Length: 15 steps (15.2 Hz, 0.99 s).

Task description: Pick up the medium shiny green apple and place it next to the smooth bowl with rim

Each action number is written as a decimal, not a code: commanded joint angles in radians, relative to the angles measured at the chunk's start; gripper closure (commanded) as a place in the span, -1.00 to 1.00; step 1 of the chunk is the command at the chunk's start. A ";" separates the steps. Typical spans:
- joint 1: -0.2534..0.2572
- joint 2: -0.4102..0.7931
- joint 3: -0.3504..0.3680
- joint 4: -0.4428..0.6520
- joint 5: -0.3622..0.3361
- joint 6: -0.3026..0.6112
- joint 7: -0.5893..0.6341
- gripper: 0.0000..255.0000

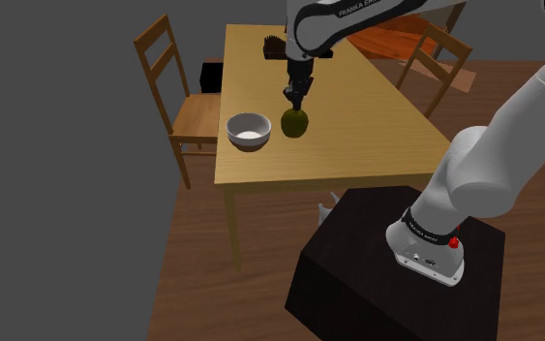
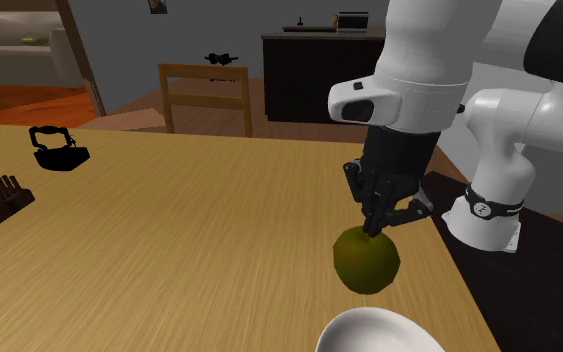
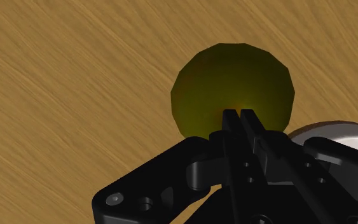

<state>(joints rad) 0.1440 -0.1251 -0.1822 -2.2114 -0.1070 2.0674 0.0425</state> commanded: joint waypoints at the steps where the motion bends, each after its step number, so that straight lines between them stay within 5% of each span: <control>1: -0.001 0.010 -0.001 -0.016 0.000 0.027 0.000 1.00; 11: -0.001 0.021 -0.002 -0.032 0.001 0.054 0.001 1.00; 12: -0.001 0.021 -0.002 -0.032 0.001 0.054 0.001 -1.00; 15: -0.001 0.021 -0.002 -0.032 0.001 0.054 0.001 -1.00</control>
<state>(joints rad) 0.1430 -0.1037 -0.1844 -2.2432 -0.1061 2.1210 0.0433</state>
